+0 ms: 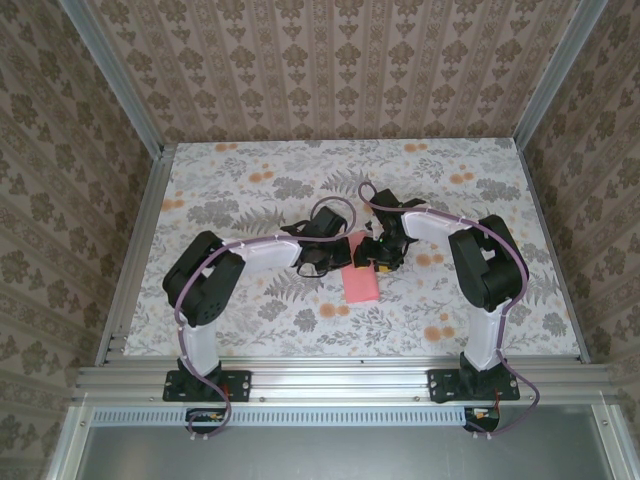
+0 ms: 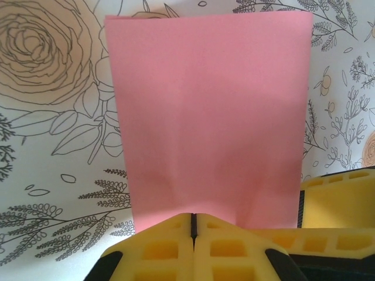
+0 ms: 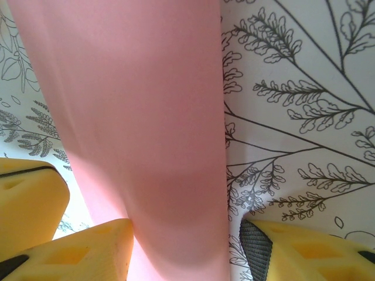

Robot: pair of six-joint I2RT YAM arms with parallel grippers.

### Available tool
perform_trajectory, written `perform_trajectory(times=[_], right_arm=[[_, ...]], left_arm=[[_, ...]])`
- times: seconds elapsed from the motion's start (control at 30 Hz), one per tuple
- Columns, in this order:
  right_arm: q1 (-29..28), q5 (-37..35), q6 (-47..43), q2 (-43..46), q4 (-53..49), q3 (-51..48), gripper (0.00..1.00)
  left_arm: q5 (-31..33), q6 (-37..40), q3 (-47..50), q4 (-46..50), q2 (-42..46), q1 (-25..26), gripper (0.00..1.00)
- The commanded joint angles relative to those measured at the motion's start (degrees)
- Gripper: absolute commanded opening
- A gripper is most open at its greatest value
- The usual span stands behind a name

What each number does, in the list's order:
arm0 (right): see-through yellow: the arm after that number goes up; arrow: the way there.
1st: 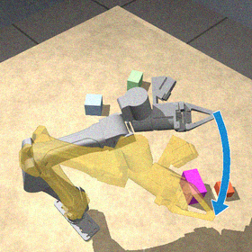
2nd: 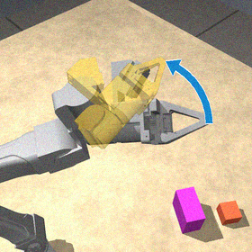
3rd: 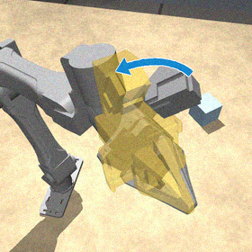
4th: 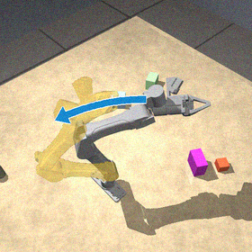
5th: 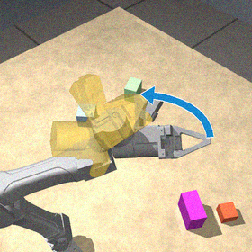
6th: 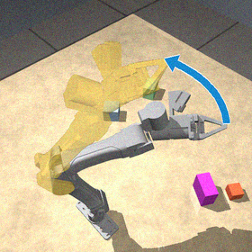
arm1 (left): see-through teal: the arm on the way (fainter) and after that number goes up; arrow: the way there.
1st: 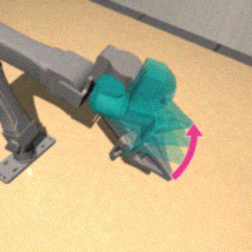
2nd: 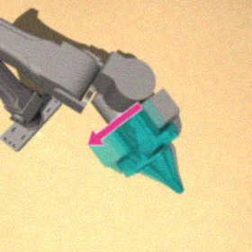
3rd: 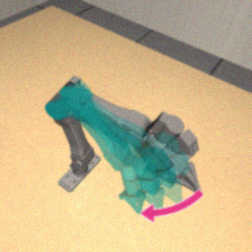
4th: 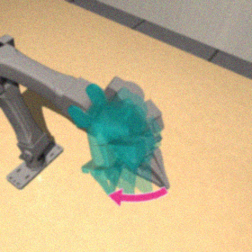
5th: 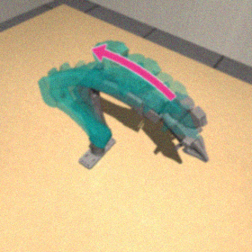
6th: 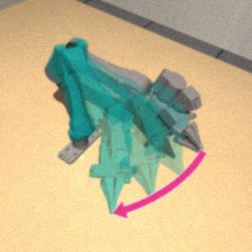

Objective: Fold a paper plane with a square sheet of paper (pick it up from the middle)
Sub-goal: Hold the square sheet of paper at the center of the table.

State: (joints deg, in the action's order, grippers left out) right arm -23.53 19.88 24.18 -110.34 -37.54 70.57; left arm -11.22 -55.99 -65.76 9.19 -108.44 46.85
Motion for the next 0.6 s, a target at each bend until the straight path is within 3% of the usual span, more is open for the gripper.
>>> perform_trajectory(times=[0.0,0.57], right_arm=[[-0.3,-5.1,0.6,-4.2,0.4,-1.7,0.57],[0.4,-4.9,1.3,0.0,-0.8,0.5,0.61]], left_arm=[[-0.2,-0.7,-0.5,1.4,-2.1,0.5,0.0],[2.4,0.3,-1.4,6.4,-4.1,1.2,0.0]])
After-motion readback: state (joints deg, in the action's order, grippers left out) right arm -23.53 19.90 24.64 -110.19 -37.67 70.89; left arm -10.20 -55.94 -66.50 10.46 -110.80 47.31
